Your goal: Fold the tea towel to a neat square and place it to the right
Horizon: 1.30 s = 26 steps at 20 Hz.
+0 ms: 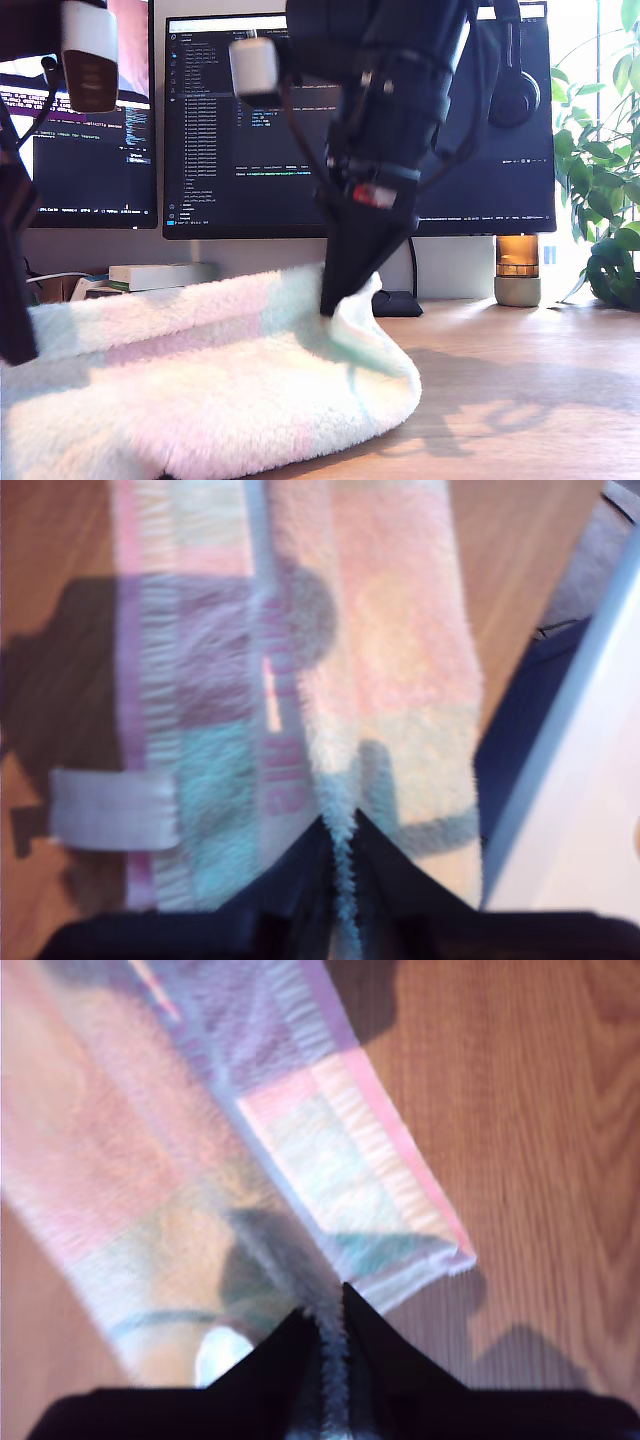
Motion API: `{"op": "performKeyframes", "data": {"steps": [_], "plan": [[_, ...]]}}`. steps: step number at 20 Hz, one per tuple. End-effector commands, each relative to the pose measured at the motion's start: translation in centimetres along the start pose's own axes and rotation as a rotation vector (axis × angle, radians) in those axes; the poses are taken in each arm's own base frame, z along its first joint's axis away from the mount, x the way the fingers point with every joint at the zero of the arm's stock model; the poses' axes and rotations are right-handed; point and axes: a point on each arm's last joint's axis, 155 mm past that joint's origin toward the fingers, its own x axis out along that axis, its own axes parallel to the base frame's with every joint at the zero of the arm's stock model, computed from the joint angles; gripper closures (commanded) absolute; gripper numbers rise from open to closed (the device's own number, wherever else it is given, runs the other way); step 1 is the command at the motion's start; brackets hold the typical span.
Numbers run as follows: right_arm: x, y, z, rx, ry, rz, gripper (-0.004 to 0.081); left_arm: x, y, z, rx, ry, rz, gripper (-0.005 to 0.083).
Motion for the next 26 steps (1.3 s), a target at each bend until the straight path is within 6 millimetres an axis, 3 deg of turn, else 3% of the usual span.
{"op": "performKeyframes", "data": {"steps": [1, 9, 13, 18, 23, 26], "plan": [[0.7, -1.1, -1.3, 0.018, 0.036, -0.016, 0.0782, 0.9, 0.1, -1.9, -0.032, 0.07, -0.013, 0.0793], [2.9, -2.6, -1.2, 0.04, 0.003, -0.03, 0.0782, 3.4, 2.8, -2.2, -0.057, 0.127, 0.046, 0.0793], [3.5, -3.8, -0.3, 0.038, -0.037, -0.074, 0.0782, 3.6, 3.2, -2.4, -0.043, 0.142, 0.058, 0.0793], [3.9, -4.0, -0.2, 0.047, -0.039, -0.076, 0.0782, 3.5, 4.1, -2.4, -0.048, 0.139, 0.094, 0.0792], [3.8, -4.7, 0.3, 0.075, -0.064, -0.102, 0.0652, 3.4, 4.7, -2.6, -0.05, 0.148, 0.122, 0.0781], [3.8, -4.7, 0.3, 0.081, -0.061, -0.105, 0.0615, 3.3, 5.7, -2.7, -0.053, 0.157, 0.174, 0.0705]]}}
